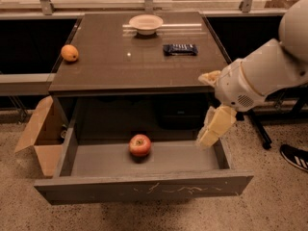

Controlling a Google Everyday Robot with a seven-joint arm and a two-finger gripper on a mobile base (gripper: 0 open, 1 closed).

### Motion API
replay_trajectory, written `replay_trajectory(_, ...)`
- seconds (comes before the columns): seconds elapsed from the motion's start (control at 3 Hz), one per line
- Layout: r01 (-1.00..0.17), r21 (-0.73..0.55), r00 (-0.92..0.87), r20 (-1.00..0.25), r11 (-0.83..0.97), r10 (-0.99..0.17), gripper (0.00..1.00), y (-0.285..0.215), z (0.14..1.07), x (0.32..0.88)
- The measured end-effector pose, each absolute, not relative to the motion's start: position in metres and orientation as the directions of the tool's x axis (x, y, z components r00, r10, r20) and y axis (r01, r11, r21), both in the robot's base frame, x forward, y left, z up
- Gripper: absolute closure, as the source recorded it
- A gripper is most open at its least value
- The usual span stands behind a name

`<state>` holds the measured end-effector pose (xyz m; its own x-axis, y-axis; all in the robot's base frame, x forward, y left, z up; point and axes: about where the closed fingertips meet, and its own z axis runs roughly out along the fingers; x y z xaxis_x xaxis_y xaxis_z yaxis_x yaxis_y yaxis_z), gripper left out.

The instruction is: Pick apple from top drawer and place on counter

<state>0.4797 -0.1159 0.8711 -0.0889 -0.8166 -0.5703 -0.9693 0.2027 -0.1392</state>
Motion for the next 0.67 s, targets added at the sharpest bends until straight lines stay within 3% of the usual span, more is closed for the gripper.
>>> replay_trajectory(0.67,-0.976,-0.111,-0.090,-0.577,0.187,-0.812,0.00,-0.100,0.804,0.493)
